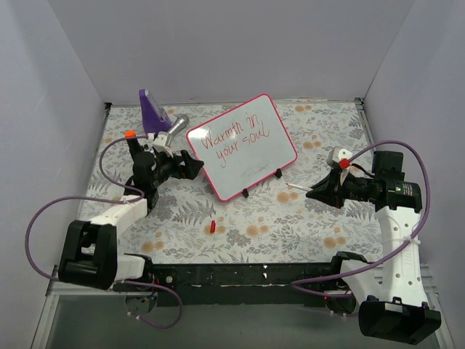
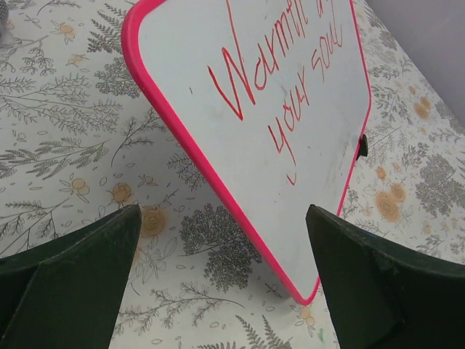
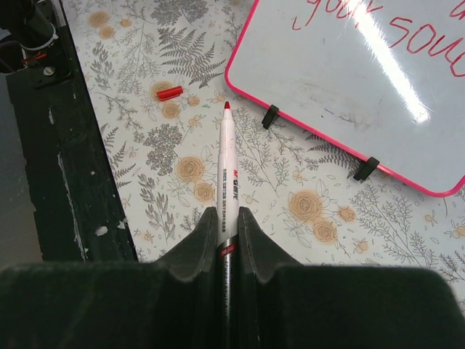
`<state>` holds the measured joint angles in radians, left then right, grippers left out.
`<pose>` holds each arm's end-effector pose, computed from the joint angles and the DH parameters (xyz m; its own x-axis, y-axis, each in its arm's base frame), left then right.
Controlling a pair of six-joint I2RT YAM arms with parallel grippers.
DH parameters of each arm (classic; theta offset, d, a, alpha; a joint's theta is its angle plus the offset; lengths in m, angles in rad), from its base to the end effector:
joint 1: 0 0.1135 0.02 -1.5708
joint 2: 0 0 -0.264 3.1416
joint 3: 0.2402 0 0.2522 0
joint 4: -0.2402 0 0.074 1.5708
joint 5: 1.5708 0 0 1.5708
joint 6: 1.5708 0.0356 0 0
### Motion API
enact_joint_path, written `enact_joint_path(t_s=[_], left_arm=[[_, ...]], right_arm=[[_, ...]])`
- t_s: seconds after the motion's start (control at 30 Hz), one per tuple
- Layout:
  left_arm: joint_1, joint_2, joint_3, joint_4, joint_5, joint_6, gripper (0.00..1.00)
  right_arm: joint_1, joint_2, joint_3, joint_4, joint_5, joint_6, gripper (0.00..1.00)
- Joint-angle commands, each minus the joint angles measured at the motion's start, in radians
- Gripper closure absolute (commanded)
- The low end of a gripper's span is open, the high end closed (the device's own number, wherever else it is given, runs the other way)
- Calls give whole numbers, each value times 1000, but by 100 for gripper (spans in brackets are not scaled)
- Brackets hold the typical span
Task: Write a sentence on the whiteboard
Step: Place the whiteboard on the whiteboard stand, then close the whiteboard marker at the center of the board.
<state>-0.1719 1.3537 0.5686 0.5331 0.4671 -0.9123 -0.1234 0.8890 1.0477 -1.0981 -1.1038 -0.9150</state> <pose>0.2744 -0.0639 0.2142 -0.6109 -0.6107 -0.5038 0.1621 0.5264 -0.8346 0.1420 0.0144 0.3438 -0.1178 -0.3449 -0.9312 -0.9201 0.3908 -0.0283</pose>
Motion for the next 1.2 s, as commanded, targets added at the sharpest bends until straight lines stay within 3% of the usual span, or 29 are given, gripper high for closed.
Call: enact_joint_path(t_s=[0.0,0.13,0.33,0.5,0.6,0.8,0.87,1.07,1.17], left_arm=[[5,-178,-48,-175,-126,-88,2],[0,-359,-69,-286,-125,-183,2],[3,-475,19,-663,-111,-310,2],[3,-530,27,-861,76,-436,2],[-14,-557,-2,-956,125,-508,12],[-176,-562,34,-1245,-91,-534,26],[-268,-535,48,-1271,-157,-577,32],[-516,-309,132,-1294,-359,-637,35],[-586,-193,180,-1297,-415,-642,39]], right_arm=[[-4,-9,-18,21,-16,-12,99],[-4,-18,-50,47,-5,-21,99],[-5,-33,-129,102,27,-15,99],[-5,-42,-210,182,45,18,99],[-4,-42,-241,207,44,22,99],[-5,-35,-275,228,30,22,99],[-5,-30,-278,236,27,24,99],[-5,-22,-278,236,27,22,99],[-5,-21,-278,231,22,19,99]])
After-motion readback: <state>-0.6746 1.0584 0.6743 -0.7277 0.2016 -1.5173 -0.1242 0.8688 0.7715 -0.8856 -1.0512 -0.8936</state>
